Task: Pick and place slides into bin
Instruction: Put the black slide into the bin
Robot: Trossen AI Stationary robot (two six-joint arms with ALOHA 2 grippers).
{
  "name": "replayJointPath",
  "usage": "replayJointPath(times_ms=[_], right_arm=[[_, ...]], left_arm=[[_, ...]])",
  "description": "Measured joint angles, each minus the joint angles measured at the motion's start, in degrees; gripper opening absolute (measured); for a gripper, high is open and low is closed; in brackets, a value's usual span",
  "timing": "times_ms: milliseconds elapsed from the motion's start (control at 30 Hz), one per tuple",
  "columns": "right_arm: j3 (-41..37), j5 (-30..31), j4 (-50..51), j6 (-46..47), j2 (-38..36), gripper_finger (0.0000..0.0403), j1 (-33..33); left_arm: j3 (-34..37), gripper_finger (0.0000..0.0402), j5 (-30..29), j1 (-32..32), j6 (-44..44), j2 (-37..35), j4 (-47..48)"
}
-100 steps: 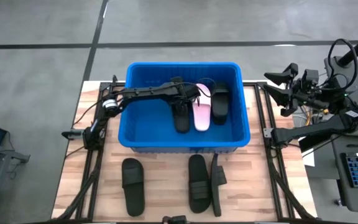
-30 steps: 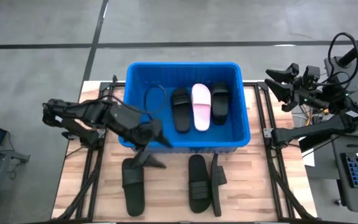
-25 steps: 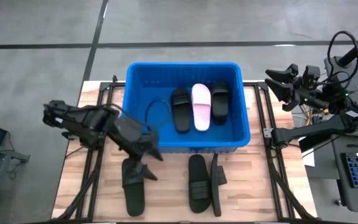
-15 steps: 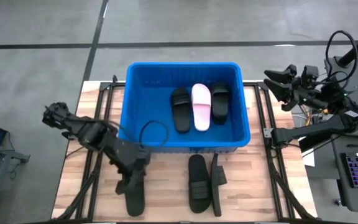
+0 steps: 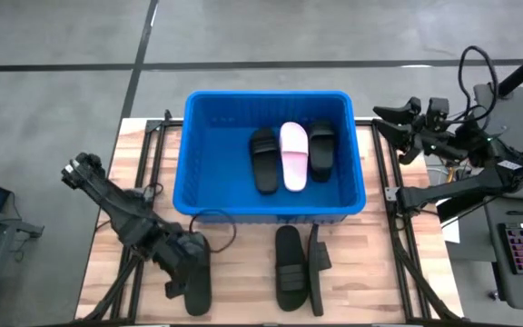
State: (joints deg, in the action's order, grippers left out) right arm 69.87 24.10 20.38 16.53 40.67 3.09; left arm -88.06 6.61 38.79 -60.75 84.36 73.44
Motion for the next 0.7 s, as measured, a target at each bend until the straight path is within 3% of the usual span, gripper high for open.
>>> replayJointPath(times_ms=[333,500,700], right_arm=[[0.0,0.0,0.0,0.0,2.3,0.0226,0.0],[0.0,0.0,0.0,0.2,3.8,0.0226,0.0],[0.0,0.0,0.0,3.2,5.3,0.0226,0.0]], left_arm=[[16.3,0.0380,0.2,2.2,-8.7,0.0,-0.4],[17.7,0.0380,-0.5,2.3,-11.5,0.0,-1.4],[17.5,0.0380,-7.5,3.3,-12.1,0.0,-8.4]])
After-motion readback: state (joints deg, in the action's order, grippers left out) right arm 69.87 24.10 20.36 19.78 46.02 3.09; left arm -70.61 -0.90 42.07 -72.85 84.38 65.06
